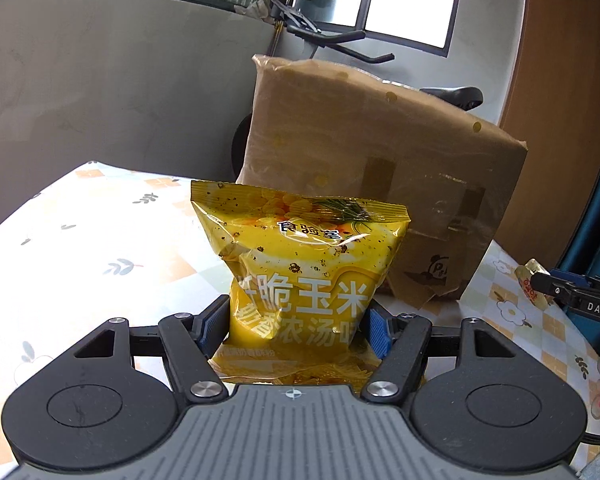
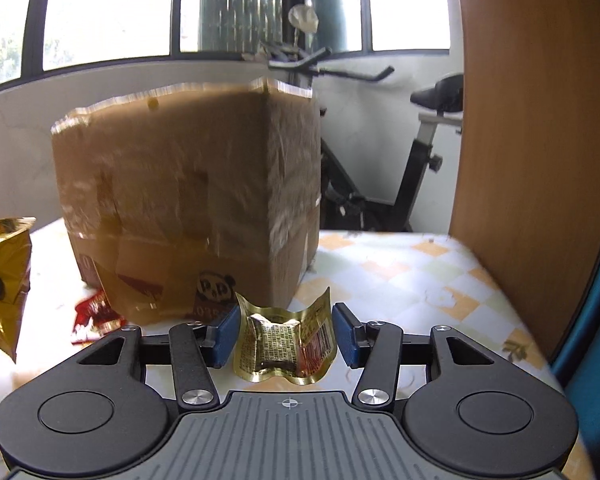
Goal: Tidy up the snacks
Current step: 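Carry the yellow chip bag and gold sachet into the box and open both tools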
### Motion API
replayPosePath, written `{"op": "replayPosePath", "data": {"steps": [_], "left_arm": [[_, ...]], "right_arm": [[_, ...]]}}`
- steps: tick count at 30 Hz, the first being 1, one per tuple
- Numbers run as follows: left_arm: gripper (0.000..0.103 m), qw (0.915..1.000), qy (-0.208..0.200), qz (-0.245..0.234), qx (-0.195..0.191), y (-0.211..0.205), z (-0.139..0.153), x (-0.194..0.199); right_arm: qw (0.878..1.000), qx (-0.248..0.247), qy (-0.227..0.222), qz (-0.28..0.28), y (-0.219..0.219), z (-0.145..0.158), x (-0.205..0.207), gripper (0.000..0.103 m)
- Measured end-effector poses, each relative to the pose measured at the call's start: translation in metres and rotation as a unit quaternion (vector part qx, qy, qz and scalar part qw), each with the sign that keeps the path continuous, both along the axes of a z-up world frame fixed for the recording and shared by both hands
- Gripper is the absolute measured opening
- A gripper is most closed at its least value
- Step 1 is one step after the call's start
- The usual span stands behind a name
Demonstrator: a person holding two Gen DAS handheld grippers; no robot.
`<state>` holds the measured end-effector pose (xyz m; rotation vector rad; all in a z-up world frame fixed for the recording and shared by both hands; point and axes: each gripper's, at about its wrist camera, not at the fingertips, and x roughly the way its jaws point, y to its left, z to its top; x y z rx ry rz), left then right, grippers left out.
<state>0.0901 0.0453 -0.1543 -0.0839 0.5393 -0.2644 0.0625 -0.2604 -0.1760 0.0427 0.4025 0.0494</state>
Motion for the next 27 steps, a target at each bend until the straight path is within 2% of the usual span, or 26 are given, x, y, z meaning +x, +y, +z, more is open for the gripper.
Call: {"op": "replayPosePath", "data": {"steps": [7,14,20,22,25,27], "left_arm": [[0.071,0.9979,-0.061,-0.015,-0.01,0.004,0.048,-0.008],[0.071,0.9915,-0.121,-0.047,-0.002,-0.005,0.109,0.01],[0.071,0.9872,-0.145,-0.06,-0.028,-0.027,0.151,0.06],[0.071,0.9853,-0.158,-0.058,-0.027,-0.038,0.157,0.08],[0.071,0.9857,-0.156,-0.048,-0.041,-0.055,0.158,0.112],[0.071,0.9859,-0.158,-0.043,-0.035,-0.064,0.153,0.127]], "right_arm": [[0.997,0.01,-0.074,0.021,-0.003,0.065,-0.012,0.047],[0.992,0.032,-0.11,0.046,-0.002,0.113,0.019,0.047],[0.99,0.028,-0.121,0.063,0.01,0.134,0.063,0.047],[0.99,0.03,-0.118,0.065,0.015,0.135,0.083,0.047],[0.991,0.047,-0.111,0.063,0.018,0.135,0.108,0.047],[0.992,0.056,-0.101,0.059,0.019,0.132,0.125,0.047]]}}
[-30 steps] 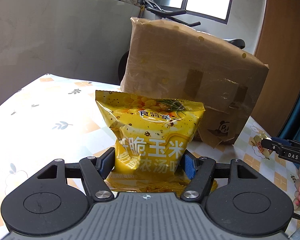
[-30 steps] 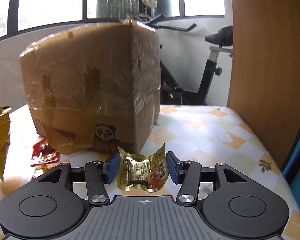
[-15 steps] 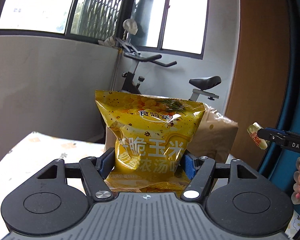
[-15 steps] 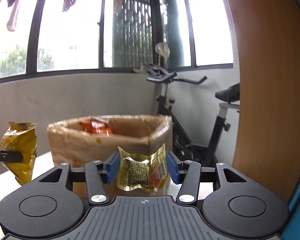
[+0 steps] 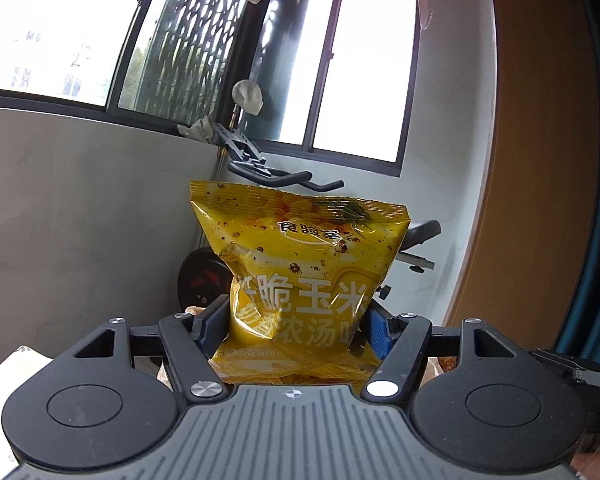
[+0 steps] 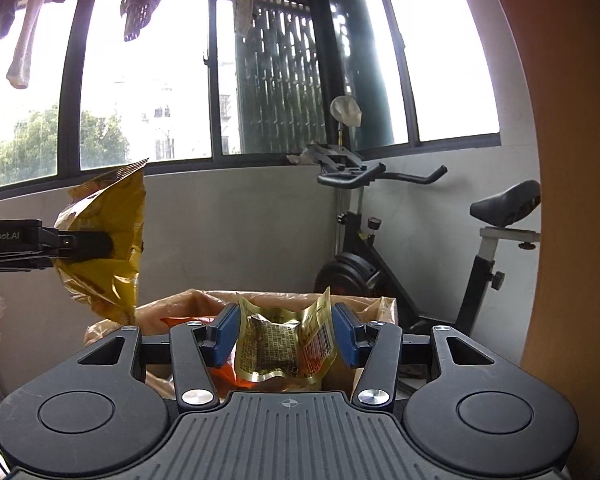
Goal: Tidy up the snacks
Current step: 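Carry the yellow chip bag and gold sachet into the box and open both tools, then move the left tool to a red wrapper while the right tool approaches a yellow-orange sachet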
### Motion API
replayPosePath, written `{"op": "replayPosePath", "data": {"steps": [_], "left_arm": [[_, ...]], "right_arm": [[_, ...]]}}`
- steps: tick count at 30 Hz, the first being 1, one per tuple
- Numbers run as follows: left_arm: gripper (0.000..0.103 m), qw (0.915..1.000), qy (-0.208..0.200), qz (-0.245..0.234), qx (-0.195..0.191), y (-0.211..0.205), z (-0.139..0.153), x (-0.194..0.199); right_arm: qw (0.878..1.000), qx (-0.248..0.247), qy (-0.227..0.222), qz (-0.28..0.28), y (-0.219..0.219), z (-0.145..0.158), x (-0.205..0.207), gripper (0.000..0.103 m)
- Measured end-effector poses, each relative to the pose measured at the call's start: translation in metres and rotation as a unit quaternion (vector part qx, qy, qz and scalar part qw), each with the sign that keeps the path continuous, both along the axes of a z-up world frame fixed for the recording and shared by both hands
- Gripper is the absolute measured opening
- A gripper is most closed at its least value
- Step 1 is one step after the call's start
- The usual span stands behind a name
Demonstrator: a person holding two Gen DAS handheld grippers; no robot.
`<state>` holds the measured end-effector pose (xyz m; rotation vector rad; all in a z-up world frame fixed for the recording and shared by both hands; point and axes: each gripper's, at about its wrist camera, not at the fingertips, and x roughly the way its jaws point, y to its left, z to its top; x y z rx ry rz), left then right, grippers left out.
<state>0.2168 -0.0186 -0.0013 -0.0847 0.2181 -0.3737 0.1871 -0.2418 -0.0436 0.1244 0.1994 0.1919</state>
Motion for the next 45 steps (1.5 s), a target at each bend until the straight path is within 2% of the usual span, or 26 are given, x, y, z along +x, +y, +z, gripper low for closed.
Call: {"op": "replayPosePath", "data": {"steps": [6,8,9,10,12,25,32,36,40,45], "left_arm": [[0.072,0.9975,0.036,0.002,0.061,-0.016,-0.021,0.02],[0.077,0.9951,0.062,-0.005,0.077,-0.017,-0.029,0.025],[0.085,0.9936,0.074,-0.007,0.085,-0.015,-0.031,0.028],[0.089,0.993,0.077,-0.007,0.089,-0.014,-0.033,0.028],[0.09,0.9933,0.067,-0.003,0.094,-0.007,-0.034,0.023],[0.092,0.9962,0.044,0.031,0.069,0.032,-0.001,0.002],[0.092,0.9959,0.061,0.015,0.065,0.055,-0.017,-0.038],[0.09,0.9936,0.084,0.008,0.074,0.069,-0.046,-0.058],[0.085,0.9893,0.12,0.015,0.081,0.081,-0.08,-0.067],[0.084,0.9838,0.154,0.019,0.089,0.09,-0.113,-0.07]], "right_arm": [[1.0,0.004,0.022,-0.017,0.005,-0.014,0.026,0.049],[0.999,0.012,0.029,-0.02,0.004,-0.019,0.027,0.059],[0.999,0.015,0.032,-0.023,0.003,-0.022,0.027,0.067],[0.999,0.015,0.032,-0.025,0.003,-0.023,0.025,0.07],[0.999,0.007,0.031,-0.025,0.002,-0.025,0.021,0.071],[0.999,0.033,0.031,-0.027,-0.004,-0.016,-0.012,0.072],[0.998,0.044,0.044,-0.004,0.017,-0.034,-0.051,0.072],[0.995,0.038,0.086,0.014,0.038,-0.063,-0.064,0.072],[0.99,0.019,0.139,0.029,0.064,-0.102,-0.067,0.066],[0.973,-0.016,0.219,0.071,0.096,-0.148,-0.058,0.062]]}}
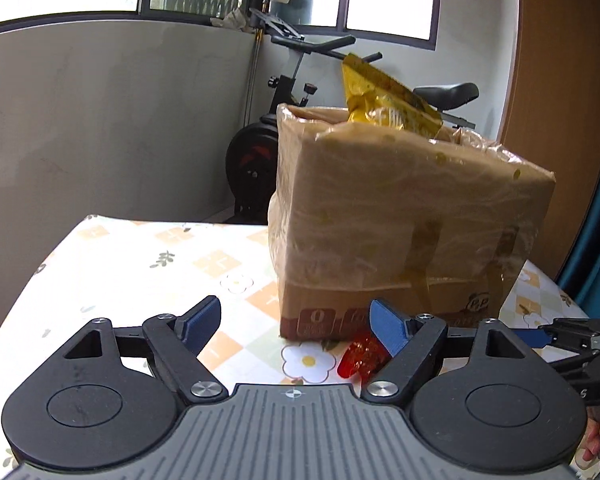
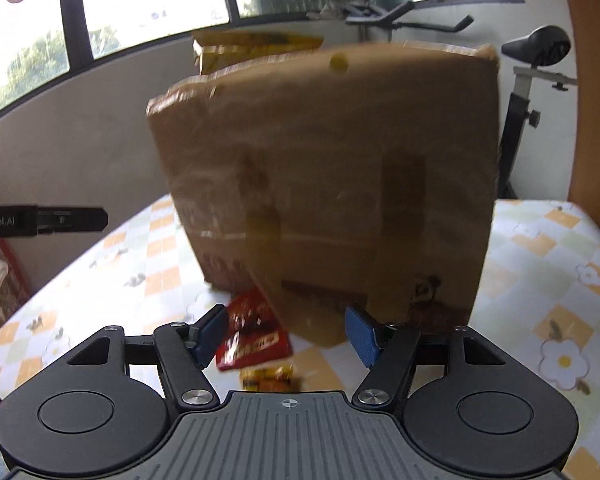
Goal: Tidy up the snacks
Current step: 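Move the left tool to a red wrapper while the right tool approaches a yellow-orange sachet, then grasp the red wrapper with the left tool while the right tool grasps the yellow-orange sachet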
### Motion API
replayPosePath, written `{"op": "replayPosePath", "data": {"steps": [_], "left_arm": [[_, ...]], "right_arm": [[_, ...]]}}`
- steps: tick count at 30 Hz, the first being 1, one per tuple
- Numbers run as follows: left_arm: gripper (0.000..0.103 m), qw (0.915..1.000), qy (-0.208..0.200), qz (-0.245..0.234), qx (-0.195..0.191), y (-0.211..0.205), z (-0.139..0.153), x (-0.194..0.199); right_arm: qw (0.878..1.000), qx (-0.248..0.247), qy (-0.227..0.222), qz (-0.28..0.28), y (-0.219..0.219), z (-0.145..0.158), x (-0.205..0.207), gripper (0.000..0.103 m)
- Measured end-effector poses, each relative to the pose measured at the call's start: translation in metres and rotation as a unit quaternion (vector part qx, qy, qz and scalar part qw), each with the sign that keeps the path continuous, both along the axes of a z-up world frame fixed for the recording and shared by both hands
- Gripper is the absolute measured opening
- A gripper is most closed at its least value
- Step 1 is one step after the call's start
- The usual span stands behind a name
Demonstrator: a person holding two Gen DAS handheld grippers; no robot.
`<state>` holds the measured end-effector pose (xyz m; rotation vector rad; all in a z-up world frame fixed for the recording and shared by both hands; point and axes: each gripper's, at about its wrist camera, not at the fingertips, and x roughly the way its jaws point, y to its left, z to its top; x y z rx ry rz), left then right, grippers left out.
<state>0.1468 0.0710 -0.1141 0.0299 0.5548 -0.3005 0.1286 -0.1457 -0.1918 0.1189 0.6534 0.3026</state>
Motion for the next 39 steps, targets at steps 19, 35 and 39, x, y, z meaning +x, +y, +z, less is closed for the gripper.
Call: {"op": "replayPosePath", "data": {"steps": [19,35,39], "left_arm": [[0.074,0.9949,0.097,-0.021,-0.017,-0.042,-0.074,0.016],[0.075,0.9922,0.123,0.019,-0.003,-0.101,-0.103,0.054],[0.074,0.9927,0.119,0.015,0.006,-0.102,-0.105,0.051]], "right_arm": [[0.998,-0.068,0.018,-0.008,-0.009,-0.045,0.003,0.031],[0.998,-0.005,0.005,-0.067,-0.05,-0.052,0.001,0.031],[0.997,0.017,0.007,-0.069,-0.057,-0.053,0.0,0.031]]}}
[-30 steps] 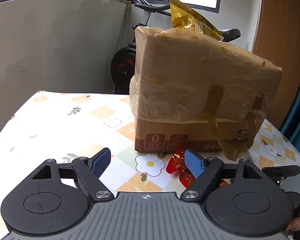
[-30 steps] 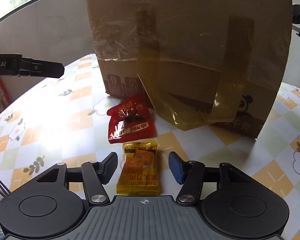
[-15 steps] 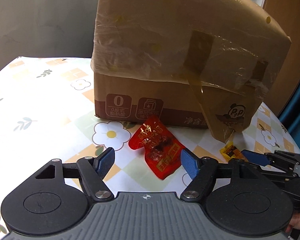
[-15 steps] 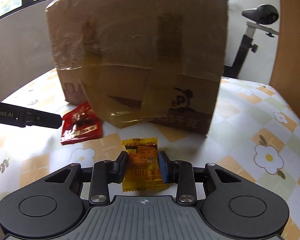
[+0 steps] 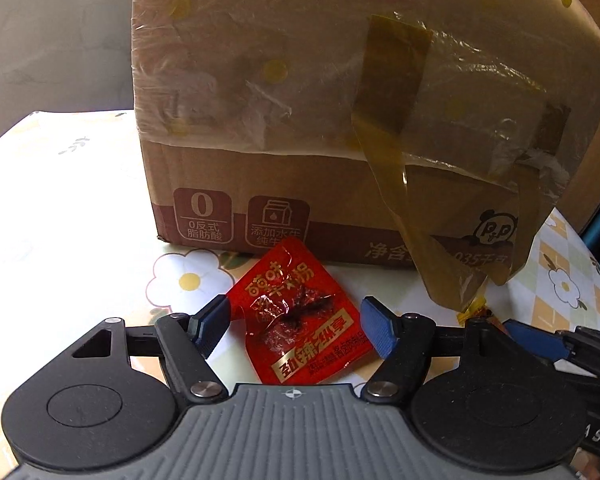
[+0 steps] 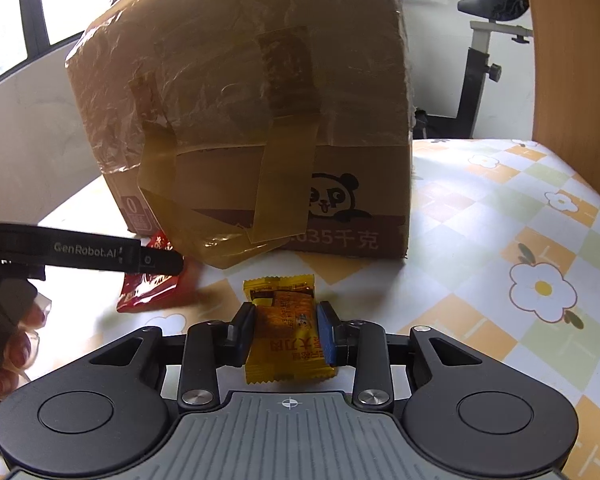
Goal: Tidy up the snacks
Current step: 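Grasp the red wrapper with the left tool while the right tool grasps the yellow-orange sachet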
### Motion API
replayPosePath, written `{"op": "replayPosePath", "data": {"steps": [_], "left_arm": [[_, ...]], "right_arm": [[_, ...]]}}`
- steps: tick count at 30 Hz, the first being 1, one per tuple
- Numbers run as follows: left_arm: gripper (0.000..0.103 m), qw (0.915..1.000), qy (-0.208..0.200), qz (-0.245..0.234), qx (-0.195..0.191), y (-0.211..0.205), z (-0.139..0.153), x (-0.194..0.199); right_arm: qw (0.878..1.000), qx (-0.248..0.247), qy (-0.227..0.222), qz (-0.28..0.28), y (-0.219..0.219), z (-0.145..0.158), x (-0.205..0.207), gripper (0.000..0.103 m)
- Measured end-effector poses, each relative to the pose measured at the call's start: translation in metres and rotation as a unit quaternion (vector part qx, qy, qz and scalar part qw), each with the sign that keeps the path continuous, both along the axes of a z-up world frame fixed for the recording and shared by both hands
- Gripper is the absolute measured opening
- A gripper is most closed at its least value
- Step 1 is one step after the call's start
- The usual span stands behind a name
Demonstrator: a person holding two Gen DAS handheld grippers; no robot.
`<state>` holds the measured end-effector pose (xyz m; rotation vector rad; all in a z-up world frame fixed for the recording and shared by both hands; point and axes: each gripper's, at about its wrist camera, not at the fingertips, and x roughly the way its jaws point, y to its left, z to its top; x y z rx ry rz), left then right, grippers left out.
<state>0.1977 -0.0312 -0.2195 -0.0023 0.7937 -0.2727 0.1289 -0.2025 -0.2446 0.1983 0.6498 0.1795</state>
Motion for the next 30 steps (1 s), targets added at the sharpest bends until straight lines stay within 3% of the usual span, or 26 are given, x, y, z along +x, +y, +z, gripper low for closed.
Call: {"op": "replayPosePath", "data": {"steps": [7,16,21,25,30], "left_arm": [[0.074,0.9997,0.005,0.013,0.021,0.01,-0.002,0.011],[0.074,0.9968,-0.011,0.066,0.044,0.018,0.007,0.008],[0.074,0.9994,-0.019,0.02,0.021,0.002,0.015,-0.001],[0.074,0.9988,-0.017,0.0,0.047,-0.021,0.012,-0.004],[0.076,0.9949,-0.007,0.034,0.094,-0.042,-0.002,0.003]], "right_arm": [[1.0,0.013,0.0,-0.001,-0.004,0.0,-0.001,0.031],[1.0,0.03,0.0,-0.001,-0.009,0.0,-0.002,0.031],[0.999,0.033,0.001,-0.001,-0.01,0.0,-0.002,0.031],[0.999,0.033,0.001,-0.001,-0.01,0.0,-0.002,0.031],[0.999,0.033,0.001,-0.001,-0.01,0.0,-0.002,0.031]]}}
